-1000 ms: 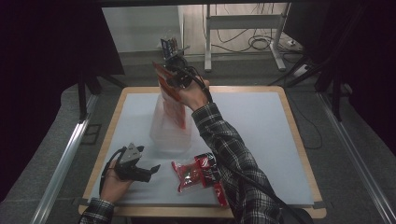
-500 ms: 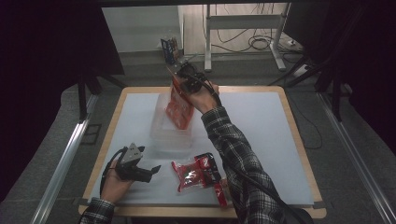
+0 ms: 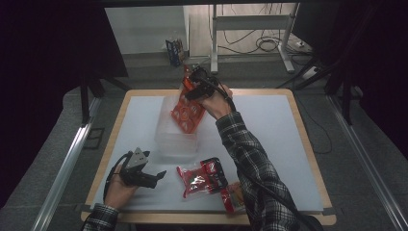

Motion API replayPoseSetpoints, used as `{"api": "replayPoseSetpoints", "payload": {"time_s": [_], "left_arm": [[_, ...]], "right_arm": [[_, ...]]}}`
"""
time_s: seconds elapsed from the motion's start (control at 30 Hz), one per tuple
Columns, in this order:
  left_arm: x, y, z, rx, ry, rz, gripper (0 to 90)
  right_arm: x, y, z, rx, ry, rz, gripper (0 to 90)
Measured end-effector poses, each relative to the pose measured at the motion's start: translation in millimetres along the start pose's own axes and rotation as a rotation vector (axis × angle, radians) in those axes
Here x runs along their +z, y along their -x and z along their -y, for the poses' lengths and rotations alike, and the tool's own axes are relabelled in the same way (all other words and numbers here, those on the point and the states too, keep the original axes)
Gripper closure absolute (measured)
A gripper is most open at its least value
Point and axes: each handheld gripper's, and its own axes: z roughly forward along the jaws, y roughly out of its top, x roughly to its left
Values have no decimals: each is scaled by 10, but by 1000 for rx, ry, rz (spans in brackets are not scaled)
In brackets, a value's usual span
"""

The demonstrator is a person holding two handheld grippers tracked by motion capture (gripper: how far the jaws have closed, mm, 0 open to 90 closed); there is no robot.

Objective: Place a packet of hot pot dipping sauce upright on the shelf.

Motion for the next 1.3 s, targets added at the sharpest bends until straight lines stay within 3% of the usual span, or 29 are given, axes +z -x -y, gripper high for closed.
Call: {"api": "replayPoseSetpoints", "payload": {"time_s": [0.13, 0.17, 0.27, 0.4, 0.73, 0.9, 1.1, 1.3], "left_arm": [[-1, 1, 2, -1, -1, 0, 41], [-1, 1, 2, -1, -1, -1, 41], [1, 2, 2, 1, -2, -2, 40], [5, 4, 2, 2, -4, -2, 40], [6, 15, 4, 0, 19, 8, 34], [-12, 12, 4, 3, 46, 32, 27], [-8, 14, 7, 17, 41, 22, 26], [-3, 38, 0, 32, 50, 43, 22]], "right_arm": [[-22, 12, 39, -26, 18, -13, 227], [-54, 19, 62, -45, 34, -27, 159], [-100, 25, 88, -67, 49, -36, 73], [-151, 20, 131, -103, 57, -33, 16], [-304, 15, 278, -129, 80, -37, 0], [-356, 14, 381, -116, 87, -53, 0], [-387, 7, 512, -122, 89, -55, 0], [-429, 2, 632, -109, 96, -79, 0]]}}
